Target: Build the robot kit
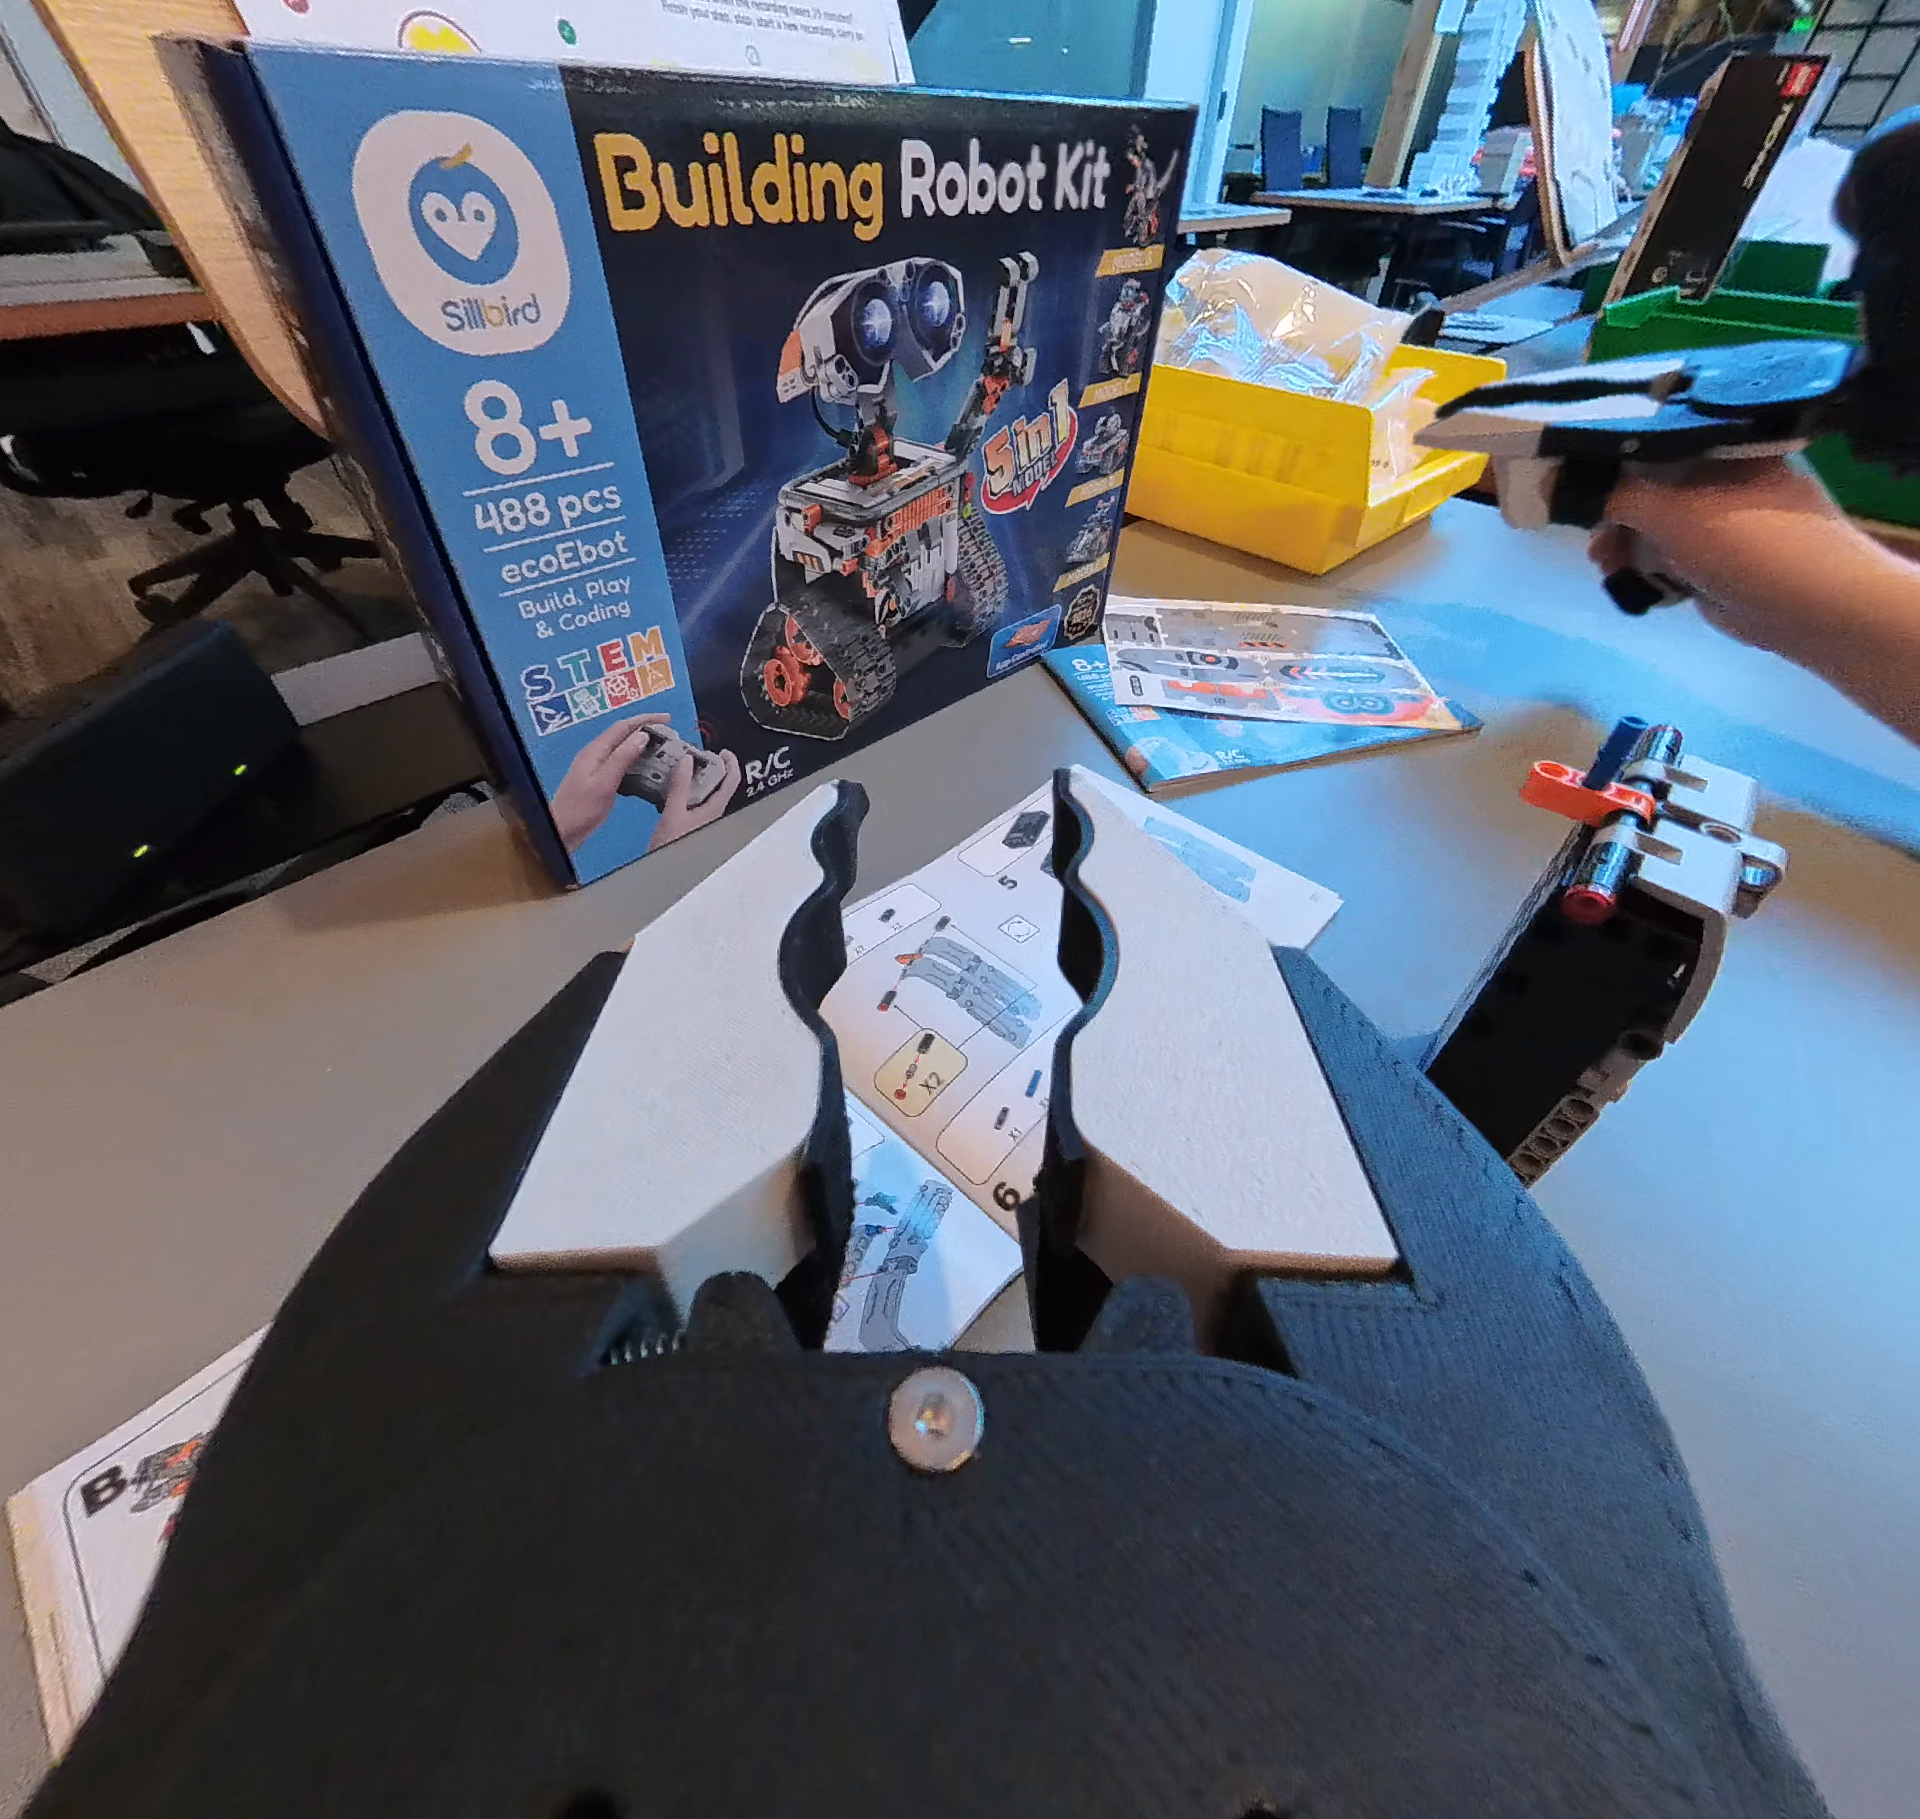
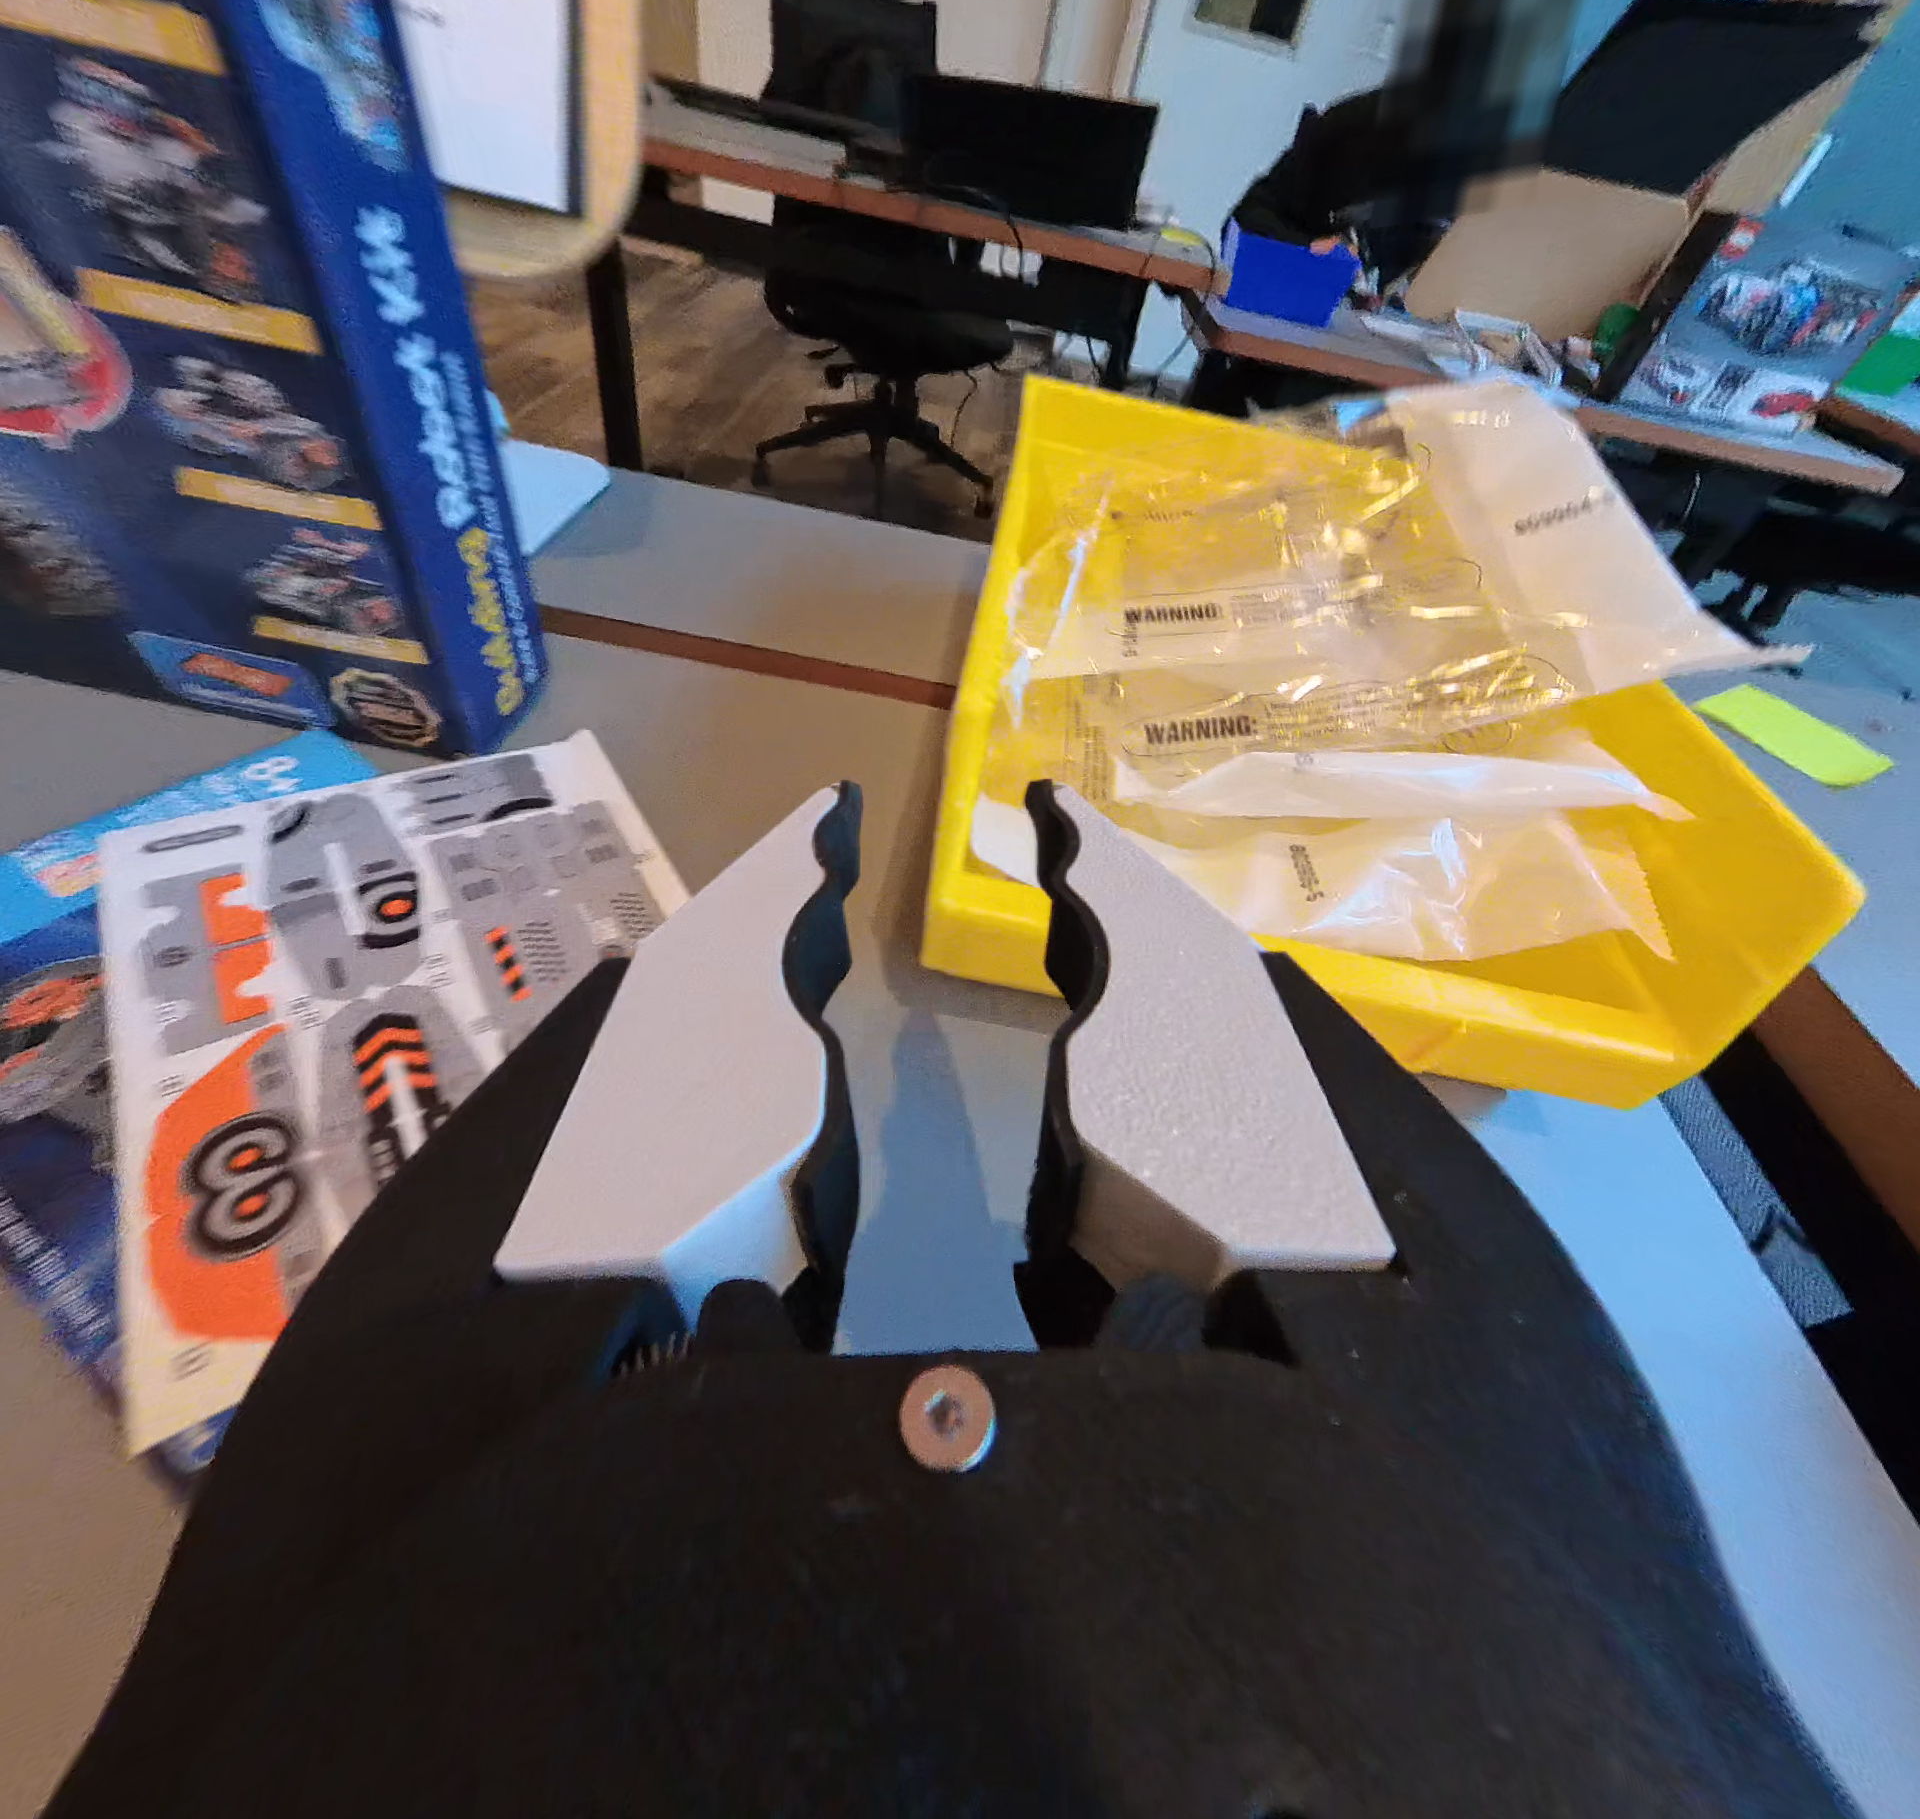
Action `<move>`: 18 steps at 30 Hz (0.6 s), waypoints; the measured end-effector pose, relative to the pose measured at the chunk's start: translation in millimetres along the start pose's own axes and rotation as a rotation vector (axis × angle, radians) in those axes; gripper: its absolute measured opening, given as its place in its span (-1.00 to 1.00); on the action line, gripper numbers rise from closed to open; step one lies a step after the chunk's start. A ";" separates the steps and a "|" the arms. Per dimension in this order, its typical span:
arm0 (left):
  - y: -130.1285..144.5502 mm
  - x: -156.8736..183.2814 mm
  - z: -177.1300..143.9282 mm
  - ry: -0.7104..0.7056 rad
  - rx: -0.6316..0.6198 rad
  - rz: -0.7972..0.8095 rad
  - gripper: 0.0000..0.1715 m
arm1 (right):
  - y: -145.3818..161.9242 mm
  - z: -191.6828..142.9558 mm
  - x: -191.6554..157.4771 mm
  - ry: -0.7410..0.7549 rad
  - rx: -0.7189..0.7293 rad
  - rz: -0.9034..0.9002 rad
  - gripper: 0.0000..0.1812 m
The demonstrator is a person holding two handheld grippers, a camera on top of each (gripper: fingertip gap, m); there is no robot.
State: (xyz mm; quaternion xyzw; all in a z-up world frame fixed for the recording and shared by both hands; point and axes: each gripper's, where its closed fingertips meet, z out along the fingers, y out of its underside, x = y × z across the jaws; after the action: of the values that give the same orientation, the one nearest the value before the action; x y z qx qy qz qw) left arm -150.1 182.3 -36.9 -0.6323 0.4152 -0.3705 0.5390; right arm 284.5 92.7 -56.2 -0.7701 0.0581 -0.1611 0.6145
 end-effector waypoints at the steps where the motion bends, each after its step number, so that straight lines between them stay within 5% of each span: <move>1: 0.0 -0.8 -0.2 -0.001 0.001 0.001 -0.59 | 6.7 8.4 4.1 -0.002 -0.029 0.013 -0.58; 5: 4.2 -5.0 -0.5 -0.008 -0.011 -0.012 -0.61 | 23.7 32.5 3.9 0.002 -0.102 -0.039 -0.55; 11: 5.3 -7.3 -0.6 -0.008 -0.015 -0.018 -0.63 | 37.1 49.7 -0.2 0.002 -0.202 -0.132 -0.92; 18: 8.8 -8.1 -0.5 -0.009 -0.026 -0.015 -0.64 | 50.1 9.6 17.4 0.015 -0.285 0.017 -0.96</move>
State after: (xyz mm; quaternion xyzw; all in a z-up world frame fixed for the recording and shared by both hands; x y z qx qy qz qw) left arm -154.7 188.9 -45.8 -0.6440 0.4130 -0.3663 0.5297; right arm 309.4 84.7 -103.3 -0.8478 0.0914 -0.1517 0.4999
